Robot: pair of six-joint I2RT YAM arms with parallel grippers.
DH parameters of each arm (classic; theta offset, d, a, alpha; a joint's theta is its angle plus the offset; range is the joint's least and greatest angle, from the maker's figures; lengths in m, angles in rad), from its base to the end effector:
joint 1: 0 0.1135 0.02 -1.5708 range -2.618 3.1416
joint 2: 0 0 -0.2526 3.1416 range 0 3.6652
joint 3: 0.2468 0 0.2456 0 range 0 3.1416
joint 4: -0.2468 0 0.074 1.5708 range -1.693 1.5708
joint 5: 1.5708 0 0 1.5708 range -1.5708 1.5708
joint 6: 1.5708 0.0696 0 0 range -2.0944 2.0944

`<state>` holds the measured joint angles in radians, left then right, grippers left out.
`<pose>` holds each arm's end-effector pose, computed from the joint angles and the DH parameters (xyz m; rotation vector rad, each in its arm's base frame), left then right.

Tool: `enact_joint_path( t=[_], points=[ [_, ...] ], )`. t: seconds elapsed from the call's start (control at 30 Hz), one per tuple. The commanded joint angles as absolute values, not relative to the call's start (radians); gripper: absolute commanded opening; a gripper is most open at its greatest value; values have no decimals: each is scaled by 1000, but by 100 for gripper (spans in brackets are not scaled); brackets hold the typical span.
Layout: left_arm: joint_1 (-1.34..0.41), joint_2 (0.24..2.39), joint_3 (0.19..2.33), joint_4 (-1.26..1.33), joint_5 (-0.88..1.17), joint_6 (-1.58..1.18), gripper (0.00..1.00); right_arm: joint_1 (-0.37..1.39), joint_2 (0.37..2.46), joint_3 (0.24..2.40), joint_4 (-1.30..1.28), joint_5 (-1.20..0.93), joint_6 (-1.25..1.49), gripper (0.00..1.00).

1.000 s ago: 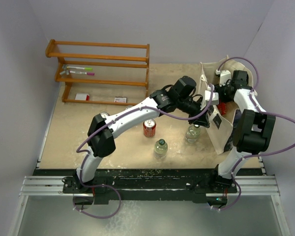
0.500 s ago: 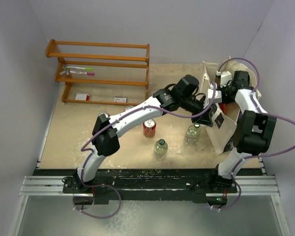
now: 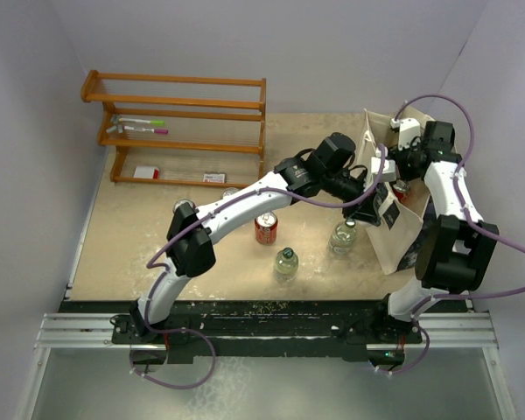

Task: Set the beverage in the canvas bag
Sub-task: Place the drink in the canvas bag.

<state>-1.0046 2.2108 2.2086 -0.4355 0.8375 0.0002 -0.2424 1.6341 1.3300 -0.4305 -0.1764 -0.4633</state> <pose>0.2344 -0.4652 0.3245 1.5199 1.5417 -1.4505 0.3786 -0.0810 0.2560 -0.3426 2.2711 -0.1619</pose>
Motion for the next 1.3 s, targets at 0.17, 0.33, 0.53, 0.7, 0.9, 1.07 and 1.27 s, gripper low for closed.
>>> enact_joint_path(
  t=[0.17,0.33,0.53,0.7,0.9,1.07,1.27],
  points=[
    [-1010,2207,2268,-410,878,-19,0,-248,1542,1383,-479,-199,-468,87],
    [-1010,2201,2269,-413,877,-17,0,-248,1512,1397,-496,-201,-463,87],
    [-1011,2189,2269,-417,876,-18,0,-247,1483,1428,-512,-201,-456,86],
    [-1011,2183,2268,-421,874,-18,0,-248,1453,1473,-523,-195,-434,85],
    [-1009,2175,2283,-434,862,-26,2,-248,1417,1541,-552,-206,-394,83],
    [-1009,2171,2299,-441,856,-26,11,-247,1384,1612,-592,-250,-348,81],
    [-1007,2161,2325,-464,856,-13,37,-244,1342,1665,-635,-319,-306,80]
  ],
)
